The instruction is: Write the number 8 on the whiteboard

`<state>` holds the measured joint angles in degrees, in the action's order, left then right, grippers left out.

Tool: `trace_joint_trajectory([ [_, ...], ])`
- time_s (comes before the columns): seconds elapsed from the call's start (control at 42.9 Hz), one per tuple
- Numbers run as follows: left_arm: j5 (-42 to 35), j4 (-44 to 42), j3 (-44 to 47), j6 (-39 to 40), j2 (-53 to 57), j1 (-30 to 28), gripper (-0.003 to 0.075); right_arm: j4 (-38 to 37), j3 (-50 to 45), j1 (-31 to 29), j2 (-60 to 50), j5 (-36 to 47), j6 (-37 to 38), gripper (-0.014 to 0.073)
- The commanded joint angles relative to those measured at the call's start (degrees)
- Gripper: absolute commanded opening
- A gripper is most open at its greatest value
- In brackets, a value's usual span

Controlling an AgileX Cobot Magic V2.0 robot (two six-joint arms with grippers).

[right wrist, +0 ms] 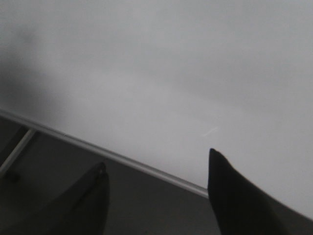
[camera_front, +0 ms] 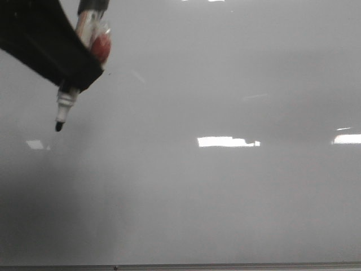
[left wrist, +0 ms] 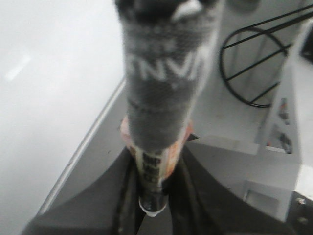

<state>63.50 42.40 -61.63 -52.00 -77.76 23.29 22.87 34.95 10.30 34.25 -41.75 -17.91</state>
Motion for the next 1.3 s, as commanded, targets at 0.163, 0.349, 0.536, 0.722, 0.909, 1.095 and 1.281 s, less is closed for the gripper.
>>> trace_joint_trajectory([
  [0.163, 9.26, 11.68, -1.28, -7.38, 2.76, 1.84, 0.0061, 22.14, 12.93, 5.04, 11.97, -12.94, -22.04, 0.0468],
  [0.349, 9.26, 11.28, -1.19, -7.38, 2.76, 2.32, 0.0061, 26.51, 24.69, 6.80, 23.19, -22.87, -28.08, 0.0468],
  [0.536, 9.26, 10.88, -1.19, -7.70, 2.76, 2.36, 0.0061, 23.73, 40.34, 10.62, 36.85, -34.73, -28.56, 0.0468],
  [0.722, 9.26, 10.77, -1.19, -7.75, 2.76, 2.45, 0.0061, 17.83, 54.49, 14.83, 46.80, -35.11, -24.72, 0.0468],
  [0.909, 9.26, 9.05, -1.19, -7.88, 2.76, 2.45, 0.0061, 12.83, 59.61, 20.26, 50.34, -35.20, -21.06, 0.0468],
  [1.095, 9.26, 7.08, -1.19, -8.43, 2.76, 2.45, 0.0061, 12.76, 59.61, 23.87, 50.34, -35.20, -20.76, 0.0468],
  [1.281, 9.26, 6.99, -1.19, -10.59, 2.76, 2.45, 0.0061, 12.70, 59.61, 26.70, 50.34, -35.20, -20.24, 0.0468],
])
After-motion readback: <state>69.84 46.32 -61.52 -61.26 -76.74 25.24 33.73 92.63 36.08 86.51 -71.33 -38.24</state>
